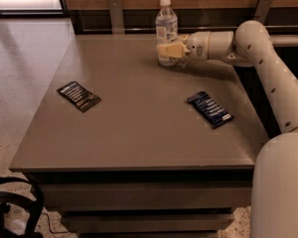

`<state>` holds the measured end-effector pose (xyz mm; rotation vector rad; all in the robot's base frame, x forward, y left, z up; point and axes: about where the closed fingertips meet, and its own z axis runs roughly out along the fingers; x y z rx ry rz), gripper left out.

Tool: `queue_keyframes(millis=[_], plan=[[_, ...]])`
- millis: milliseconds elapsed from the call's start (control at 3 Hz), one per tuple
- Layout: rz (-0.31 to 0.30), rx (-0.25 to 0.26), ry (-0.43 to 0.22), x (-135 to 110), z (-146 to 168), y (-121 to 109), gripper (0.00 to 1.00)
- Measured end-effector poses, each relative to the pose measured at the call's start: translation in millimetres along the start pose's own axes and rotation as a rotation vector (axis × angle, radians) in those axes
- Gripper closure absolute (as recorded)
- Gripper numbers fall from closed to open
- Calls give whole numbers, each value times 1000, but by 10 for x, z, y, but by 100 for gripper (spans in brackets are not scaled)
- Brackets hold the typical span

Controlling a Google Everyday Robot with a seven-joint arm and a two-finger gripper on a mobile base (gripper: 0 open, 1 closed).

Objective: Place blue plastic bottle upright

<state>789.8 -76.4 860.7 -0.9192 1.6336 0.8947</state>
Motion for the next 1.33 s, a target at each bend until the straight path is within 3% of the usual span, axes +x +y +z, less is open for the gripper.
queue_keyframes(millis=[667, 1000, 1333], plan=[[1, -4, 1, 5, 30, 11, 10], [2, -10, 1, 10, 64, 24, 0], [2, -10, 1, 10, 64, 24, 0]])
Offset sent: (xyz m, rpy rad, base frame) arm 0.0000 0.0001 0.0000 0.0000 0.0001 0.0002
